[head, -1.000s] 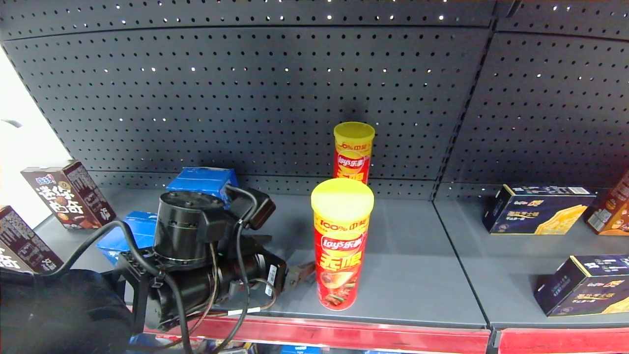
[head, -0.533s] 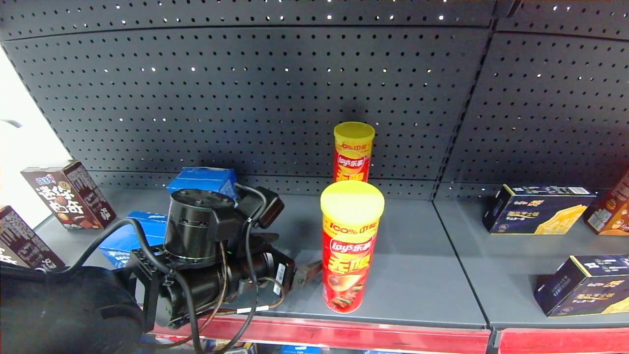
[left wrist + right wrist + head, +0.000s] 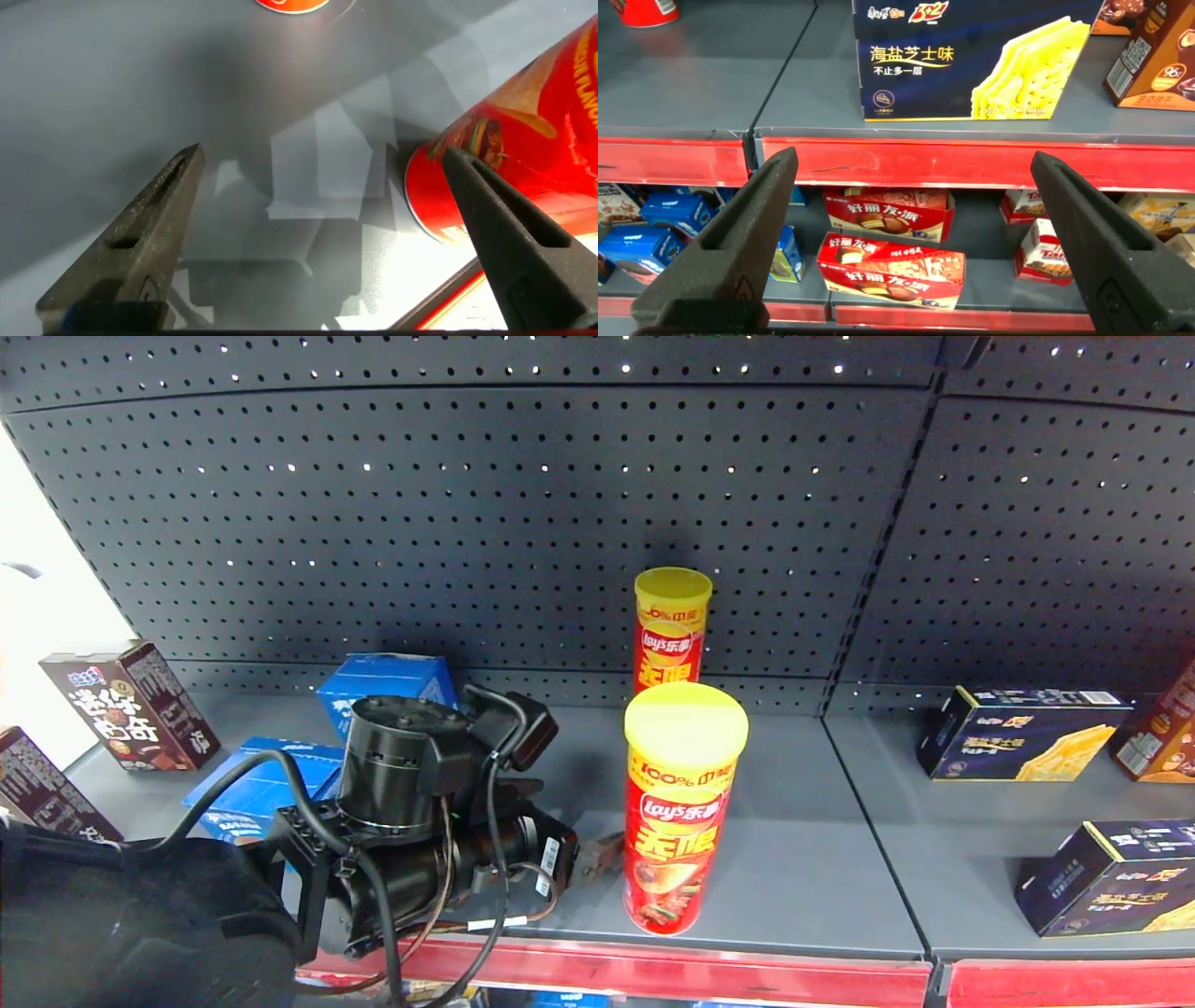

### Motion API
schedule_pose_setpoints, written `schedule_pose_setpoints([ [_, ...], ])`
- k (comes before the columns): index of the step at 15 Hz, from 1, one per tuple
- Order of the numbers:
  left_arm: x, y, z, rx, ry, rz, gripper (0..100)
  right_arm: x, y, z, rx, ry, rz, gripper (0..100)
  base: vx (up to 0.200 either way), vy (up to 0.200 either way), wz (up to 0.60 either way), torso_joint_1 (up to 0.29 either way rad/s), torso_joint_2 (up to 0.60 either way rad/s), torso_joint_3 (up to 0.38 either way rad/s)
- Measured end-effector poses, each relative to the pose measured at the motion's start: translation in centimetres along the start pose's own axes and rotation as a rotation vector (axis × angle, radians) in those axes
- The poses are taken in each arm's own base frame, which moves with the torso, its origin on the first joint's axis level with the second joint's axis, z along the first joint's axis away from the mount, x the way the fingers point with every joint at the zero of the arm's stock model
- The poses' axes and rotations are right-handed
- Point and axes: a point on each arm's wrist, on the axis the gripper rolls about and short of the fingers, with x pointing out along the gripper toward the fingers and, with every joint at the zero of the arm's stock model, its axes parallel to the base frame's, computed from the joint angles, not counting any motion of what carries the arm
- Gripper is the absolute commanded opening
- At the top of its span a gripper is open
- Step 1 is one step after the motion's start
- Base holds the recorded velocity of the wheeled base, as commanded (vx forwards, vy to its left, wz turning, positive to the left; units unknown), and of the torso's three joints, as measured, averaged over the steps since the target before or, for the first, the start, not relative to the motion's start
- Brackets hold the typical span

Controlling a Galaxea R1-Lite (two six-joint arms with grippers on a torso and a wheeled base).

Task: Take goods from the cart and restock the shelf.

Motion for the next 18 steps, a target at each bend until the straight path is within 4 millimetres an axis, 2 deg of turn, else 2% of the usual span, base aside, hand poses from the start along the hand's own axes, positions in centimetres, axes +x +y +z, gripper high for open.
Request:
schedule_pose_setpoints([
  [3,0.0,0.3,-0.2,-0.004,0.009,0.021,100,0.0,0.0,0.0,0.000,0.000,-0.001,100,0.000,0.000,0.00,0.000,0.00,0.000],
  [6,0.0,1.5,0.0,-0.020,0.000,0.063,100,0.0,0.0,0.0,0.000,0.000,-0.001,100,0.000,0.000,0.00,0.000,0.00,0.000],
  [8,-0.2,3.4,1.7,-0.036,-0.060,0.119,100,0.0,0.0,0.0,0.000,0.000,-0.001,100,0.000,0.000,0.00,0.000,0.00,0.000],
  [12,-1.3,5.1,5.1,0.003,-0.174,0.173,100,0.0,0.0,0.0,0.000,0.000,0.000,100,0.000,0.000,0.00,0.000,0.00,0.000],
  [15,-3.6,5.1,6.9,0.000,-0.245,0.225,100,0.0,0.0,0.0,0.000,0.000,-0.001,100,0.000,0.000,0.00,0.000,0.00,0.000],
  [18,-7.8,5.0,7.9,-0.018,-0.329,0.262,100,0.0,0.0,0.0,0.000,0.000,-0.001,100,0.000,0.000,0.00,0.000,0.00,0.000],
])
